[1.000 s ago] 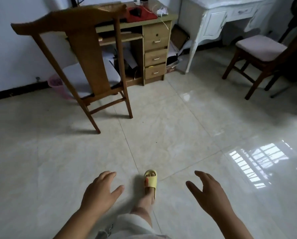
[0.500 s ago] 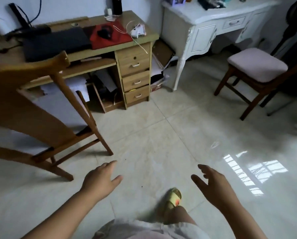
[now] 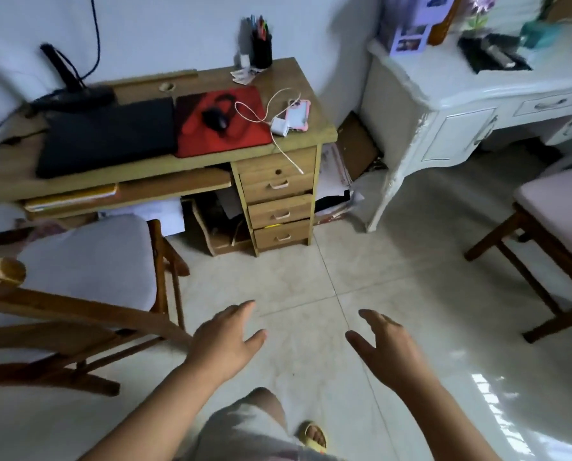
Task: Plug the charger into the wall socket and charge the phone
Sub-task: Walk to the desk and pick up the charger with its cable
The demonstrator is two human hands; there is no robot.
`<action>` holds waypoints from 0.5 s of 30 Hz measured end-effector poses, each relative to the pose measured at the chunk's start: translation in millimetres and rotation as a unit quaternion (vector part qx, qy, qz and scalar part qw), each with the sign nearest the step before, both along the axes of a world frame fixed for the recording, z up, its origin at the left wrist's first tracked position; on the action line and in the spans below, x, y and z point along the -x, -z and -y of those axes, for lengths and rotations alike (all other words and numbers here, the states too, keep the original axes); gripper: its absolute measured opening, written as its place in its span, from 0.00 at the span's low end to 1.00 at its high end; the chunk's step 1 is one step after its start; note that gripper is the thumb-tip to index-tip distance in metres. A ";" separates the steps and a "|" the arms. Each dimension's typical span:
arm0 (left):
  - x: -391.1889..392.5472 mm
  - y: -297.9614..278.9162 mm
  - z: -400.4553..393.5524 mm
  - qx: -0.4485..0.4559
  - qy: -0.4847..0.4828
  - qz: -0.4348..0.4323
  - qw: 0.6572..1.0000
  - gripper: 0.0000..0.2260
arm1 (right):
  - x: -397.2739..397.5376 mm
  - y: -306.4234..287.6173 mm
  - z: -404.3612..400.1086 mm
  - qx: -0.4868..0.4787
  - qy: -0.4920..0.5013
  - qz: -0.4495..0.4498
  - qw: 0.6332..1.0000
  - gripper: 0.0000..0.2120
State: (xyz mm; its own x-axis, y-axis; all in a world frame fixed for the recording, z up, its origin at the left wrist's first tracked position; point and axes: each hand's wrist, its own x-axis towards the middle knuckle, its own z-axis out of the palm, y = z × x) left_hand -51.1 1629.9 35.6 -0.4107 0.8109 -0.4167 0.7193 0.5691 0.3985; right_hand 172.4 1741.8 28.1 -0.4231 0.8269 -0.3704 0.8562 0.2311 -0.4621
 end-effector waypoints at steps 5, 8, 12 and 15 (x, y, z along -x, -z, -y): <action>60.1 15.1 -38.8 0.034 -0.097 0.020 0.994 0.26 | 75.1 -4.3 -89.0 -0.002 -0.084 -0.025 0.996 0.25; 101.5 30.4 -65.9 0.053 -0.150 0.035 0.987 0.27 | 117.2 -5.9 -147.4 -0.014 -0.088 -0.032 0.995 0.24; 156.4 37.1 -131.1 0.048 -0.166 0.045 0.984 0.27 | 170.4 -17.5 -230.7 -0.017 -0.088 -0.033 0.995 0.24; 183.9 31.7 -196.1 0.024 -0.131 0.029 0.991 0.27 | 201.1 -26.1 -284.8 -0.034 -0.079 -0.036 0.996 0.23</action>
